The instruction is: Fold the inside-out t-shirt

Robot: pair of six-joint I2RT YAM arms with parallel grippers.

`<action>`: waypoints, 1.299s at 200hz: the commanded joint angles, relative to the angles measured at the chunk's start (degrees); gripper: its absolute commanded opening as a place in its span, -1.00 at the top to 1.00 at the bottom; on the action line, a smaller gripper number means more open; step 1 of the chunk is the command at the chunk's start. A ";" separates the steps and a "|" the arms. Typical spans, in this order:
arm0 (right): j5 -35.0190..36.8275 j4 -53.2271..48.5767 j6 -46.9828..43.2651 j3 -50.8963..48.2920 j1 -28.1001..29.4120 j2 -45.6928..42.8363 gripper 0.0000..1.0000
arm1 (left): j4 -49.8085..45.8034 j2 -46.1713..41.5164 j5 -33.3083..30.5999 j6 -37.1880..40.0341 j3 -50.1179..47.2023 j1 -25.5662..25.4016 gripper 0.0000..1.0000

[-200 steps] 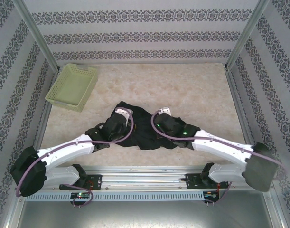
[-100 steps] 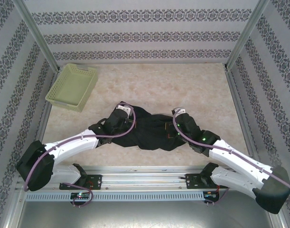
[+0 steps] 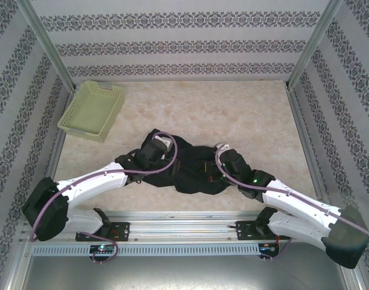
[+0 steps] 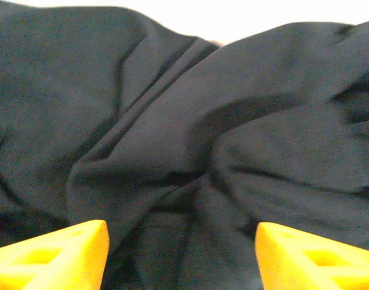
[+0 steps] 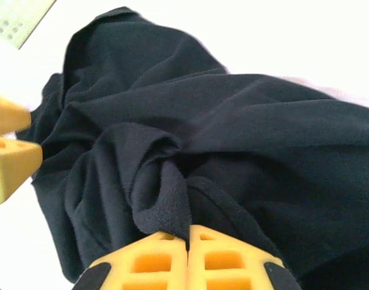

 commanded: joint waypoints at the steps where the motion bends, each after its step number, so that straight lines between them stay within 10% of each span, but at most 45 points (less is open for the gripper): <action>1: 1.67 3.73 -1.63 0.53 1.56 0.37 1.00 | -2.41 -0.18 1.86 2.16 4.44 -1.85 -0.43; 104: 1.59 4.93 -1.28 -0.94 2.67 -1.94 1.00 | 8.20 18.33 15.28 -5.72 12.32 -2.50 -0.28; 189: 6.34 2.30 -2.06 -0.54 2.84 -1.05 1.00 | 4.11 18.83 7.21 -5.19 12.15 -2.31 0.83; 260: 12.96 -2.85 -2.45 0.07 2.95 1.07 1.00 | 10.09 7.24 1.57 -6.14 3.66 -1.71 1.00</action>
